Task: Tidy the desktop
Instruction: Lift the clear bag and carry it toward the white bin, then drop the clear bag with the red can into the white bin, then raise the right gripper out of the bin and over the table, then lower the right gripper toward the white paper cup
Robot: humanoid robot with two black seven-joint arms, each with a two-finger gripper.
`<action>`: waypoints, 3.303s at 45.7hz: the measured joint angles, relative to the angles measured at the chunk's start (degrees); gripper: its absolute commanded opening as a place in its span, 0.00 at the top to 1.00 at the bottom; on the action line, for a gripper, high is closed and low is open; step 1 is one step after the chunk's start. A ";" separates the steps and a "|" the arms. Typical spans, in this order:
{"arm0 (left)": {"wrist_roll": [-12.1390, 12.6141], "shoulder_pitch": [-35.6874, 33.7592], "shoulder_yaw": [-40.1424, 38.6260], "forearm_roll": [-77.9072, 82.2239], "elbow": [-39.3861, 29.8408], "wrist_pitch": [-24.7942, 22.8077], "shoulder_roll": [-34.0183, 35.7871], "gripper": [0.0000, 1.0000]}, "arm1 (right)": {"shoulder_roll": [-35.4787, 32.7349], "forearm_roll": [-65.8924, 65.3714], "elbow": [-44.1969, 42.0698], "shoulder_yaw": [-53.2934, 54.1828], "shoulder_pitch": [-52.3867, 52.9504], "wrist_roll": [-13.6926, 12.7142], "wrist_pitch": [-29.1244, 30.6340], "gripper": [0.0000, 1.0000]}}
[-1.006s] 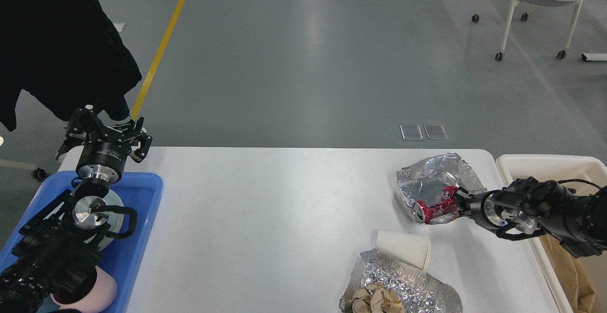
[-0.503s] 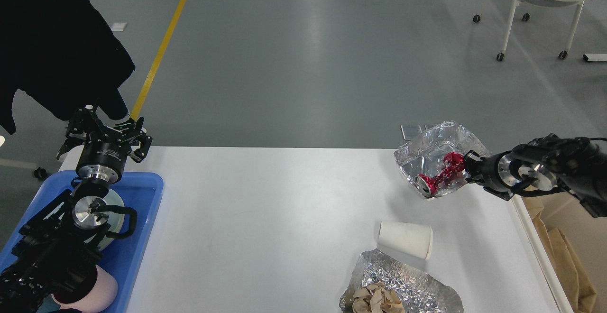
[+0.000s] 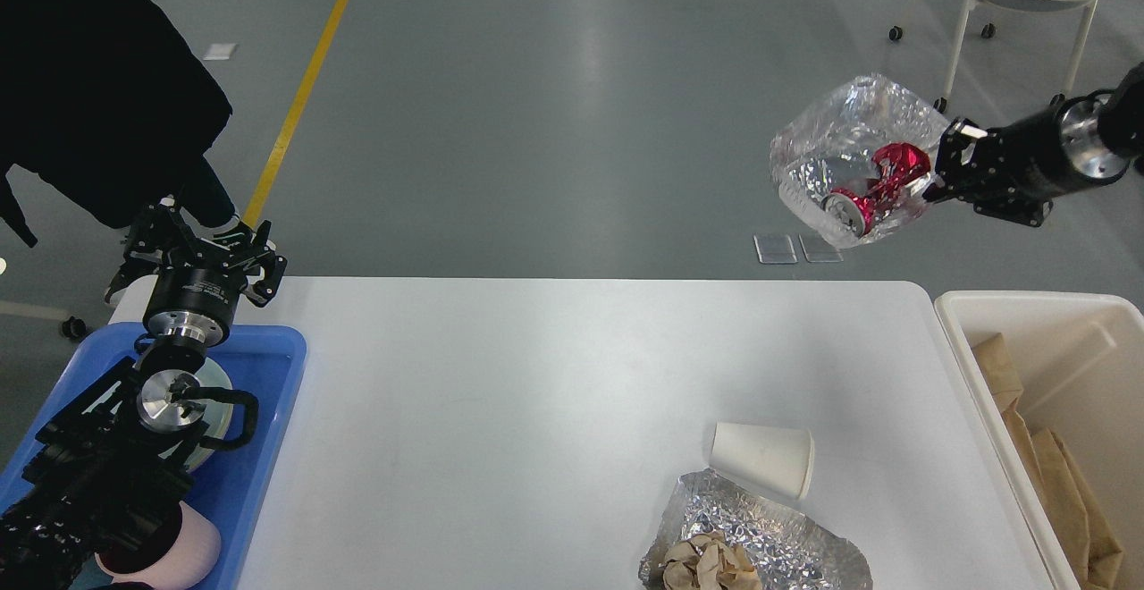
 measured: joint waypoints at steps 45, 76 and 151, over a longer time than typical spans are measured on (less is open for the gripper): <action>0.00 0.00 0.00 0.00 0.00 0.00 0.00 0.03 | -10.89 0.36 -3.75 -1.84 -30.14 0.00 -34.09 1.00; 0.00 0.00 0.00 0.00 0.00 0.00 0.00 0.03 | -6.99 -0.15 -9.90 3.60 -44.29 0.10 -43.98 0.00; 0.00 0.00 0.00 0.00 0.00 0.00 0.00 0.03 | 15.09 -1.13 25.53 -7.51 4.75 0.19 -0.89 0.00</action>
